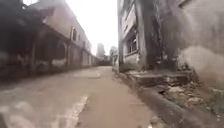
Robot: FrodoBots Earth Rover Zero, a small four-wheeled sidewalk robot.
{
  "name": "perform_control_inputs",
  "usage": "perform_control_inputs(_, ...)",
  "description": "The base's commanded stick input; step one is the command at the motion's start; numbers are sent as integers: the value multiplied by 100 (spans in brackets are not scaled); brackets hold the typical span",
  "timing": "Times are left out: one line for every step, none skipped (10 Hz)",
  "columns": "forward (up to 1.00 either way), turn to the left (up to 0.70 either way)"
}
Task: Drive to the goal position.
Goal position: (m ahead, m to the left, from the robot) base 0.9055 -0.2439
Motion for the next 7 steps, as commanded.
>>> perform_control_inputs(100, 0)
perform_control_inputs(100, 0)
perform_control_inputs(100, 0)
perform_control_inputs(100, 0)
perform_control_inputs(100, 0)
perform_control_inputs(100, 0)
perform_control_inputs(100, 0)
